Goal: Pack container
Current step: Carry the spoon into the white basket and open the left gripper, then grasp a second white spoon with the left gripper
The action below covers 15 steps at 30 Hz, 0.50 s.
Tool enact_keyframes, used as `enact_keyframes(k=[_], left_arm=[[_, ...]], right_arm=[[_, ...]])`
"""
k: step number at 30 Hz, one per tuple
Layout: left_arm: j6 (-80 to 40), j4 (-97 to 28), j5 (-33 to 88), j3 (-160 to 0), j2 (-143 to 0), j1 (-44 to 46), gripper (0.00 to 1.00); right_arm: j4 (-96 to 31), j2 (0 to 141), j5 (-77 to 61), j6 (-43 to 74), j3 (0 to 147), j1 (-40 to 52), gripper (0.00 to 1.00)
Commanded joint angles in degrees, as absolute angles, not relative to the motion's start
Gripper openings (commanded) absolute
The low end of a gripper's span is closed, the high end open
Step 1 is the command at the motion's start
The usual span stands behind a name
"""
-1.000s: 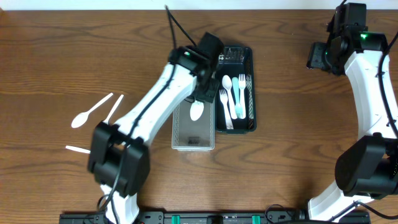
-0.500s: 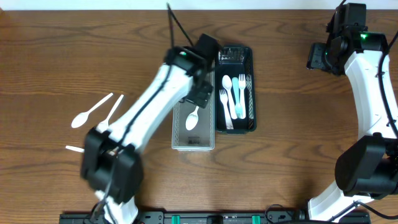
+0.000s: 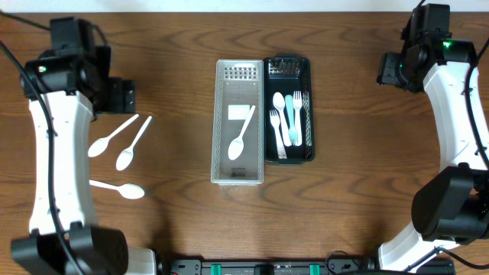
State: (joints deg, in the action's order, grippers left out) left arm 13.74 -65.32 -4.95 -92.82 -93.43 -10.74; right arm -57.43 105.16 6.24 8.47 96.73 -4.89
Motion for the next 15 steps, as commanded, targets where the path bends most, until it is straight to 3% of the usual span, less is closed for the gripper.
enact_keyframes(k=[1, 15], left_arm=[[21.21, -62.61, -0.36, -87.18, -96.53, -13.58, 0.97], [27.64, -49.08, 2.39, -74.67, -109.58, -14.35, 0.97]], right_arm=[[-57.43, 105.12, 6.44, 7.60, 97.25, -5.30, 0.67], [-57.47, 105.12, 6.44, 7.62, 97.25, -5.30, 0.66]])
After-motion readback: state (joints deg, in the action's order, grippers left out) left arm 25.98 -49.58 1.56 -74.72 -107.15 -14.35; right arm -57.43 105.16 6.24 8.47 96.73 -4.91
